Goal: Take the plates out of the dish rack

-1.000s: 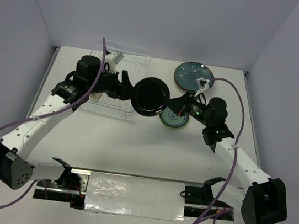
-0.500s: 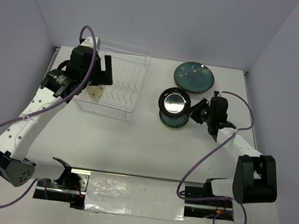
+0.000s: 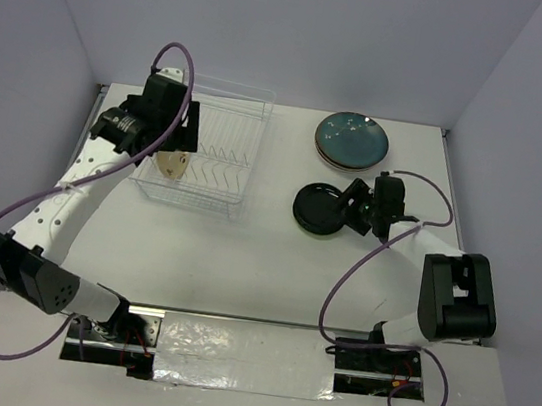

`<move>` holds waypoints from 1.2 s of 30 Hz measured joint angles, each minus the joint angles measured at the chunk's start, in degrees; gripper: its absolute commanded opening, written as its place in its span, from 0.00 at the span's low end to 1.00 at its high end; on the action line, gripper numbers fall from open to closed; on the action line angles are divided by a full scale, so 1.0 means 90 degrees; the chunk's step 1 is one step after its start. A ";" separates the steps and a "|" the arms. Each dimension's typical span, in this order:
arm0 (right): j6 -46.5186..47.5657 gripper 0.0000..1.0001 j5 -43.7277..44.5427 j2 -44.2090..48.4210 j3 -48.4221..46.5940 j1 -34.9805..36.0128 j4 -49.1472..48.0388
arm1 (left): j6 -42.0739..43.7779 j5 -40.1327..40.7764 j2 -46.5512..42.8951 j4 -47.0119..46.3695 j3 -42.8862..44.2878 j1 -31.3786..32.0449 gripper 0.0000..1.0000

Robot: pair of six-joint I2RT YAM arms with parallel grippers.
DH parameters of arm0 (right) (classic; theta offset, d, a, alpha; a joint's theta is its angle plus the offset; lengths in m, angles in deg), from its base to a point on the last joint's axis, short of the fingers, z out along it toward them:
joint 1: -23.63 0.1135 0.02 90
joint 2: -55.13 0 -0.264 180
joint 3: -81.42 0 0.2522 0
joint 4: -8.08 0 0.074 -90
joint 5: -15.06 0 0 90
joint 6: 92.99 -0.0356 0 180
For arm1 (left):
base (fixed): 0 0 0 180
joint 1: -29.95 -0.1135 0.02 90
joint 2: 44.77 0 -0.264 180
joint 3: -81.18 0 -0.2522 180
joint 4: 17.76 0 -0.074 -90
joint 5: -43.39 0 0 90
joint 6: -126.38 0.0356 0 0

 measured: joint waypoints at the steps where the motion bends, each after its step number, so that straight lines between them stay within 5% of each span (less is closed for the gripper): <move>1: 0.0029 0.78 0.0117 0.0056 -0.0036 0.0039 0.0107 | 0.0000 0.0000 0.0061 0.0022 0.0019 -0.0017 0.99; 3: 0.0202 0.79 0.0372 0.0180 -0.0160 0.0119 0.0372 | -0.0002 0.0017 0.0216 0.0095 0.0102 -0.0053 0.99; 4: 0.0279 0.92 0.0481 0.0226 -0.0228 0.0148 0.0517 | -0.0002 0.0041 0.0287 0.0119 0.0148 -0.0063 1.00; 5: 0.0330 0.95 0.0605 0.0284 -0.0306 0.0194 0.0675 | -0.0002 0.0063 0.0369 0.0138 0.0214 -0.0070 1.00; 22: 0.1800 0.95 0.1008 0.0942 -0.1049 0.0784 0.2480 | 0.0034 0.0236 0.2582 0.0228 0.1715 -0.1185 0.98; 27: 0.1834 0.95 0.0845 0.1671 -0.1047 0.1115 0.2569 | 0.0160 0.0240 0.3138 0.0219 0.2280 -0.1253 0.84; 33: 0.1897 0.95 0.0792 0.2166 -0.1049 0.1569 0.2584 | 0.0284 0.0267 0.3837 0.0175 0.2446 -0.1331 0.55; 36: 0.1914 0.95 0.0797 0.2164 -0.1049 0.1651 0.2637 | 0.0333 0.0272 0.4027 0.0180 0.2373 -0.1367 0.55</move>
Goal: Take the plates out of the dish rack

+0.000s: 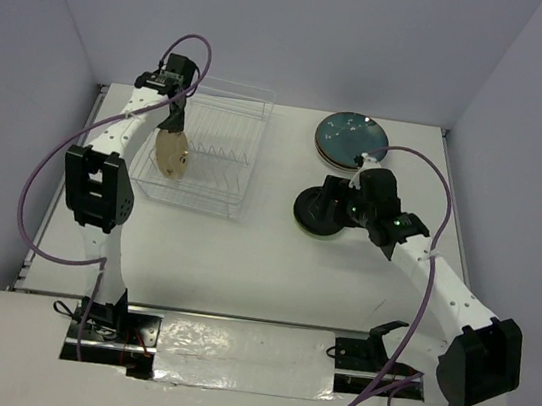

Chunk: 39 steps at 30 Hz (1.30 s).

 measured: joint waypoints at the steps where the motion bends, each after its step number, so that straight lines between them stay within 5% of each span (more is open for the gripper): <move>1: 0.0005 0.95 0.0005 0.0002 0.0000 0.0022 0.0005 | 0.0005 0.0017 0.0012 0.0019 -0.0029 -0.0002 0.54; 6: 0.0015 0.95 0.0029 0.0002 0.0000 0.0051 0.0032 | 0.0146 0.0172 0.0010 -0.0061 -0.0216 -0.0022 0.35; 7: 0.0015 0.95 0.0034 0.0002 0.0000 0.0066 0.0032 | 0.0189 0.0187 0.0010 -0.0080 -0.0282 -0.0024 0.26; 11: 0.0015 0.95 0.0051 0.0039 0.0000 0.0121 0.0049 | 0.0503 0.0226 0.0007 -0.0119 -0.0425 -0.0012 0.22; 15: 0.0015 0.95 0.0068 0.0160 0.0000 0.0138 0.0092 | 0.0726 0.0296 -0.0036 -0.0238 -0.0549 0.0000 0.00; 39: -0.0182 1.00 -0.0233 0.0537 0.0185 0.0267 -0.0282 | 0.1253 -0.0279 -0.2698 -0.1032 -0.1591 0.0124 0.00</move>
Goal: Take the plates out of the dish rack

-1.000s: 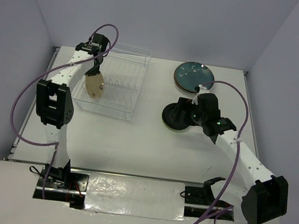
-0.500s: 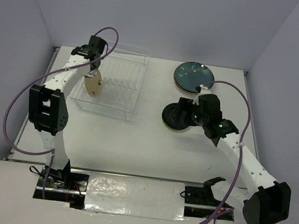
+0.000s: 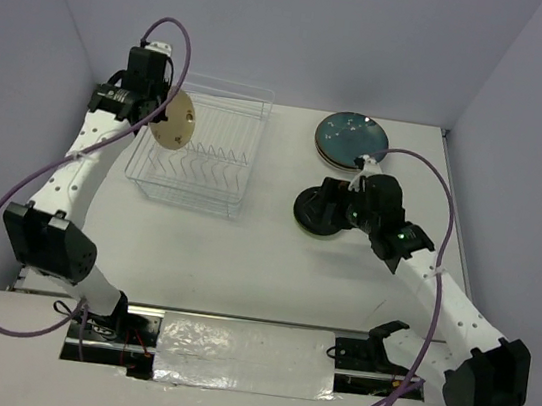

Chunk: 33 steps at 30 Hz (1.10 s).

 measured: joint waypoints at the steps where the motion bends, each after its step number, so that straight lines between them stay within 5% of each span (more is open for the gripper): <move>1: -0.0041 1.00 -0.0187 0.0104 0.0107 0.0000 -0.0185 | -0.0117 -0.0228 -0.0158 0.0010 0.0000 0.0007 0.00; 5: -0.0367 1.00 -0.1452 0.0452 0.0617 0.0002 -0.1430 | -0.0554 -0.1739 -0.0935 -0.0153 -0.0206 0.0041 0.00; 11: -0.1056 1.00 -0.2511 0.0432 0.0828 0.0039 -0.3218 | -0.1311 -0.4296 -0.2373 -0.1035 -0.1838 0.0163 0.00; 21: -0.1251 0.94 -0.2390 -0.0420 0.0537 0.0245 -0.3441 | -0.2137 -0.6615 -0.2841 -0.2290 -0.4170 0.0311 0.00; 25: -0.1282 0.46 -0.2378 -0.0818 0.0459 0.0277 -0.3436 | -0.2363 -0.7128 -0.2849 -0.2708 -0.4367 0.0338 0.00; 28: -0.1375 0.26 -0.2584 -0.1018 0.0452 0.0316 -0.3597 | -0.2433 -0.7203 -0.2849 -0.2897 -0.4367 0.0367 0.02; 31: -0.1489 0.00 -0.2756 -0.1081 0.0444 0.0342 -0.3786 | -0.2431 -0.7179 -0.2834 -0.2890 -0.4367 0.0369 0.26; 32: -0.1518 0.00 -0.2754 -0.1081 0.0442 0.0352 -0.3813 | -0.2446 -0.7186 -0.2834 -0.2880 -0.4364 0.0369 0.70; 33: -0.1528 0.00 -0.2718 -0.1088 0.0442 0.0350 -0.3791 | -0.2412 -0.7172 -0.2832 -0.2883 -0.4354 0.0369 0.98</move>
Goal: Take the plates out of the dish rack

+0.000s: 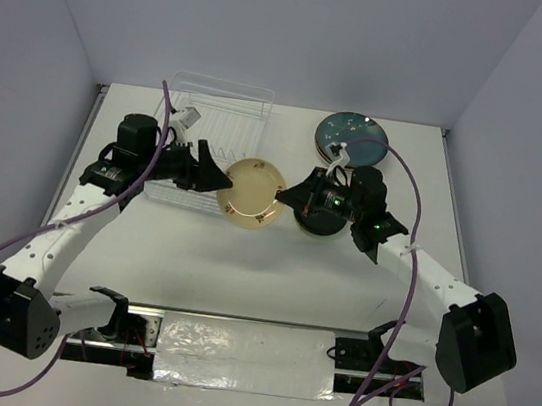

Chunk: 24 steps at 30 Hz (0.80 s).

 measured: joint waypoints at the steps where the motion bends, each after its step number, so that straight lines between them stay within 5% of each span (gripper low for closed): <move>1: -0.0015 0.00 0.0034 -0.0005 0.0000 -0.0005 0.0061 | -0.0017 0.0078 0.0000 0.0068 0.0046 0.0019 1.00; 7: -0.0100 0.00 0.0933 0.0005 -0.0005 -0.0233 0.0826 | 0.0219 0.1812 -0.0022 0.1132 0.0668 0.0039 0.99; 14: -0.0238 0.01 0.1899 0.0163 0.0602 -0.1778 0.1460 | 0.0821 0.3820 -0.0848 0.2084 0.0831 0.0049 0.99; 19: -0.0080 0.05 0.2016 -0.0024 0.0750 -0.2368 0.1763 | 0.0996 0.4483 -0.1282 0.2103 0.0267 0.0049 1.00; 24: 0.0095 0.21 0.2072 -0.0342 0.0750 -0.2509 0.1938 | 0.1110 0.4796 -0.1127 0.2205 -0.0165 0.0049 0.99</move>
